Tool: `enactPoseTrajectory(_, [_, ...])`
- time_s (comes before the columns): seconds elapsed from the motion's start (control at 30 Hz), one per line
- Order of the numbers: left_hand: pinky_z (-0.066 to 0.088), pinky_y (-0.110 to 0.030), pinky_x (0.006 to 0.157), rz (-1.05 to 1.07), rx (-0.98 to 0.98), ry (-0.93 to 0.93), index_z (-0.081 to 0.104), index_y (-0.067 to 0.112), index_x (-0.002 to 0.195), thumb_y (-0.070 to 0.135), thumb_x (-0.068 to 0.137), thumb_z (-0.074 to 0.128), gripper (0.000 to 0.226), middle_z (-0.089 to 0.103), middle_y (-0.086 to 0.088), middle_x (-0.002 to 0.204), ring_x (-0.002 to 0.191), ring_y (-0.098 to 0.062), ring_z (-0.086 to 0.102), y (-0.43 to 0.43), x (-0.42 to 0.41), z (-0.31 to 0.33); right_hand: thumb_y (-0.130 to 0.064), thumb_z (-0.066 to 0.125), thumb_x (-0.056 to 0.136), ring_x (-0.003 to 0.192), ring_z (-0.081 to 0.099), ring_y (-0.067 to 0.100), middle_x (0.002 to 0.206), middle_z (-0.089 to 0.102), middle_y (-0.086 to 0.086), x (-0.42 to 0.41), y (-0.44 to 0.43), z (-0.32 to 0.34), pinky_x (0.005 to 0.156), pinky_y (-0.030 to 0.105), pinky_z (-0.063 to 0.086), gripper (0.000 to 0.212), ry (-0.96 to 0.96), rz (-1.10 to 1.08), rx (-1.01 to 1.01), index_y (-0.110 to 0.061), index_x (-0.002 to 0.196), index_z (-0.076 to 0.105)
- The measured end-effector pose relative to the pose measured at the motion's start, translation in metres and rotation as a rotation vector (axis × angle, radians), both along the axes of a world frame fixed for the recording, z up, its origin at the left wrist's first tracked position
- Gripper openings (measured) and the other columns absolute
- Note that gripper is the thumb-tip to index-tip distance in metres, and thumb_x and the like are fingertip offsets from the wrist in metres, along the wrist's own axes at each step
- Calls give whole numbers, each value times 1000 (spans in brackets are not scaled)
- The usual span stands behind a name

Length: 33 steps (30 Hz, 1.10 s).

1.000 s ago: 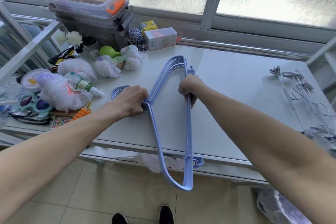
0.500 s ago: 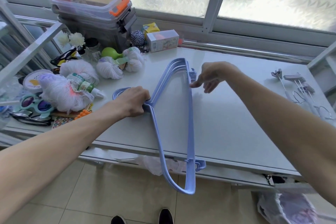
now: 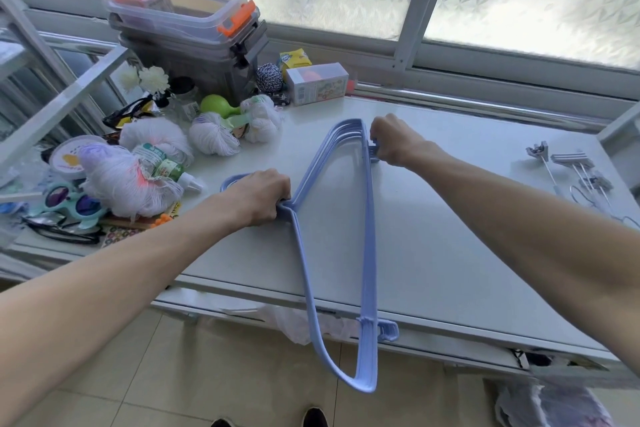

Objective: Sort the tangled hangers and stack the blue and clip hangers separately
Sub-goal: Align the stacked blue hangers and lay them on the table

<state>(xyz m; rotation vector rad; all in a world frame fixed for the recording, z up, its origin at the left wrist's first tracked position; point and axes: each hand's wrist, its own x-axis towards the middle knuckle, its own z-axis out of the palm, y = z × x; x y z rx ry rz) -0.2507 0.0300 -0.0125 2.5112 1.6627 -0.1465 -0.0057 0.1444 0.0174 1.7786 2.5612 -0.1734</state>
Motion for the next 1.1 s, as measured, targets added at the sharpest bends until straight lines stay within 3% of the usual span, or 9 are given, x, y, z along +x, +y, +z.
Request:
enactPoseTrajectory(0.1, [27,-30,50,2,-29,1,25,12,54,2,75,57,39,31,-1,58,57,-29,38,1,-2,-1,14,56,76,62,42,30,68,36,5,-1,3,-2,47,27,30,33,21,-38,9,-8,60,37])
enactPoseTrajectory(0.27, [33,-29,51,-30,-154,-16,33,11,55,33,81,60,44,37,0,57,54,-27,37,5,-8,3,6,63,76,65,48,31,81,45,12,-10,8,-1,57,32,39,18,26,-73,-29,-5,74,48])
enactPoseTrajectory(0.47, [37,-32,53,-37,-167,16,33,15,56,37,84,58,44,36,5,61,50,-18,35,5,-9,5,-1,73,76,75,48,28,91,40,9,-19,15,-7,64,32,41,34,-37,-120,-124,-11,91,44])
enactPoseTrajectory(0.6, [42,-36,55,-45,-168,24,33,14,57,35,85,57,42,36,5,62,51,-16,36,4,-8,8,2,62,81,75,48,29,92,44,12,-17,17,-14,63,32,40,21,-8,-114,-92,-9,88,46])
enactPoseTrajectory(0.83, [24,-29,45,-62,-110,46,32,12,59,26,86,53,37,36,4,61,50,-11,33,0,-6,9,-2,60,82,75,47,28,92,43,10,-13,22,-15,63,32,39,18,15,-125,-109,-10,87,45])
enactPoseTrajectory(1.0, [21,-28,43,-71,-92,52,32,11,61,28,86,55,38,38,1,62,55,-23,36,-1,-5,8,-5,70,75,57,44,21,70,41,3,-8,25,-19,50,29,37,32,30,-155,-160,-14,63,41])
enactPoseTrajectory(1.1, [21,-28,43,-73,-71,62,33,12,60,25,83,57,36,37,0,61,57,-25,39,-1,-4,7,-3,67,75,57,42,25,64,41,5,-5,24,-24,52,29,36,34,65,-163,-144,-11,57,40])
